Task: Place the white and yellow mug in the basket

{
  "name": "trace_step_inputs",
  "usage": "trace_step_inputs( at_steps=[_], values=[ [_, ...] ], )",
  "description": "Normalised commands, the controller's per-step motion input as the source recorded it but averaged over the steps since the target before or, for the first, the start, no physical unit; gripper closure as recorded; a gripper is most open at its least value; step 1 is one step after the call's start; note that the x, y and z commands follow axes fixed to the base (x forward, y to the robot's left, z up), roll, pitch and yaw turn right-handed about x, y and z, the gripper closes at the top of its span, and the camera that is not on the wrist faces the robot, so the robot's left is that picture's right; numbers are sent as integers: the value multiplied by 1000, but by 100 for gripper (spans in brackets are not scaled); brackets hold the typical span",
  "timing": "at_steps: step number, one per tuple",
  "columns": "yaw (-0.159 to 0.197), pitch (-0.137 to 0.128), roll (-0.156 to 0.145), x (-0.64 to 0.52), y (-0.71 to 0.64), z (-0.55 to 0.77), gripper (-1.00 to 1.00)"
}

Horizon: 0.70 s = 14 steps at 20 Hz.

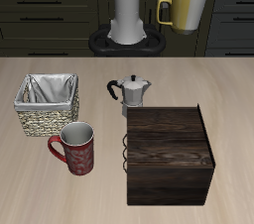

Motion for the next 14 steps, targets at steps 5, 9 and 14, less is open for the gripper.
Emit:
trace_step_inputs(
  at_steps=[5, 9, 14],
  values=[
    [-31, 38, -2, 367, -528, 273, 100],
    [56, -7, -50, 306, -431, 168, 100],
    [49, 19, 10, 325, -438, 167, 100]
  ],
)
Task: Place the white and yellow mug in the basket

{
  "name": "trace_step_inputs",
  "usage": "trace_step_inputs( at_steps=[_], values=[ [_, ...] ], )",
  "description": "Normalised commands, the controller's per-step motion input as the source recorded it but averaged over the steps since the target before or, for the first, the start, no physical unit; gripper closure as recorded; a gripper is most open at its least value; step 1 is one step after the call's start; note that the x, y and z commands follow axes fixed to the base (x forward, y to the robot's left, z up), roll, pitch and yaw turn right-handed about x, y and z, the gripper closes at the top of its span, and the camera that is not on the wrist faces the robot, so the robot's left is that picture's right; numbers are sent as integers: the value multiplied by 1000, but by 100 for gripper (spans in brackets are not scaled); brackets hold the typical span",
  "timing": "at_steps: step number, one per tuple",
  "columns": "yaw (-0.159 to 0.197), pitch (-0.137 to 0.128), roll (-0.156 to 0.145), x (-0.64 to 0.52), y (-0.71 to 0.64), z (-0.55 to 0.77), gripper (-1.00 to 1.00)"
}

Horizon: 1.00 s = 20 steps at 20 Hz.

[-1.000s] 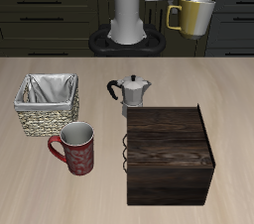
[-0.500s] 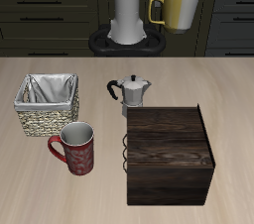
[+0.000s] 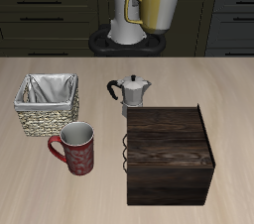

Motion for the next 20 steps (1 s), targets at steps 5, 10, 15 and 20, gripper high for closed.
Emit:
trace_step_inputs(
  at_steps=[5, 10, 15, 20],
  values=[
    [3, 8, -68, 230, -423, 52, 100],
    [-22, -1, -37, 184, -441, 89, 100],
    [-36, -4, -64, 159, -418, 63, 100],
    [-44, 10, -61, -109, -552, -38, 100]
  ],
)
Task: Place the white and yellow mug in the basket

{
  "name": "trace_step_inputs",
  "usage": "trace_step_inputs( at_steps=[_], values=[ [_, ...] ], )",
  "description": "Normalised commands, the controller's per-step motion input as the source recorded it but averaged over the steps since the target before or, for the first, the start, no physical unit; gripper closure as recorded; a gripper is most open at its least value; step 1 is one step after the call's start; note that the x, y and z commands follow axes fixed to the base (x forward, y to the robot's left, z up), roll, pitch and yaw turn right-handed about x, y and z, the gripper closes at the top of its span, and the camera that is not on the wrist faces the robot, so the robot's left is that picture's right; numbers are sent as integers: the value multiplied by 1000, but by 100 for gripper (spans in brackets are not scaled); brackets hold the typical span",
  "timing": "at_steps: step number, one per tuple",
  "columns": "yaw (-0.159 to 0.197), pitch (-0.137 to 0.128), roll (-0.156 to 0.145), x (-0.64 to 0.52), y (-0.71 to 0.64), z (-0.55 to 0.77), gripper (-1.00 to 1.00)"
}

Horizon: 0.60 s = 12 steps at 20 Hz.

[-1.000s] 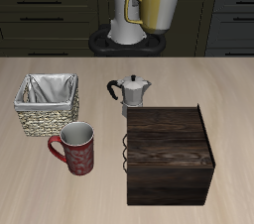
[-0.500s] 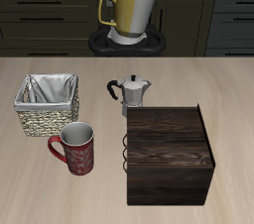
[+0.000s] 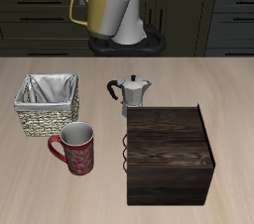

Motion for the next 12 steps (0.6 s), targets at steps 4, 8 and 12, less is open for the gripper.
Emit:
trace_step_inputs(
  at_steps=[4, 8, 12],
  values=[
    [-14, 34, -33, -176, -462, -188, 100],
    [28, 4, -32, -221, -327, -178, 100],
    [15, -12, -74, -191, -664, -135, 100]
  ],
)
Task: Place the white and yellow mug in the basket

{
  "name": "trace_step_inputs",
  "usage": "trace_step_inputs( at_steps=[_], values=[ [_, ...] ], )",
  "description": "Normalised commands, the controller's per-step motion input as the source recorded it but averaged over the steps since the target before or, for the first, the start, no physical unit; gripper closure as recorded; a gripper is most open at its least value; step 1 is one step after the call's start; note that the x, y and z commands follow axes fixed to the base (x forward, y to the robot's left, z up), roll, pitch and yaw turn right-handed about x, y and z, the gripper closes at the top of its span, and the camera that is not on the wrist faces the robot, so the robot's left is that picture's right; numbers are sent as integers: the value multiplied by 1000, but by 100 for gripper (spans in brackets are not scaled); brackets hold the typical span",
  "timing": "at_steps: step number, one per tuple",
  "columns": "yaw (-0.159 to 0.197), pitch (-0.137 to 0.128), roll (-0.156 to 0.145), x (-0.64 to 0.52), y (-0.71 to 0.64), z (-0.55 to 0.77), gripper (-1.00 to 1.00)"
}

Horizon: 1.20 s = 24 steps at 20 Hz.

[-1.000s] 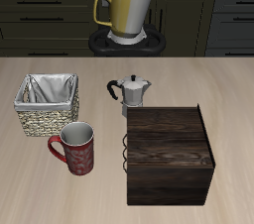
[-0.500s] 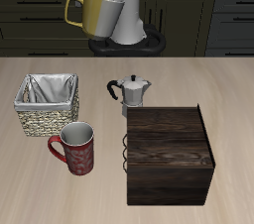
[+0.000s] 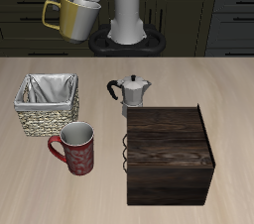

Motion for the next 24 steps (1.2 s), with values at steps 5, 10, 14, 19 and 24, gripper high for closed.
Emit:
trace_step_inputs(
  at_steps=[5, 10, 14, 19, 24],
  values=[
    [12, -32, -51, -186, -463, -20, 100],
    [9, 13, -58, -172, -383, -212, 100],
    [46, -19, -8, -255, -208, -242, 100],
    [29, -35, -26, -178, -137, -101, 100],
    [-7, 0, 10, -52, -35, -136, 100]
  ],
)
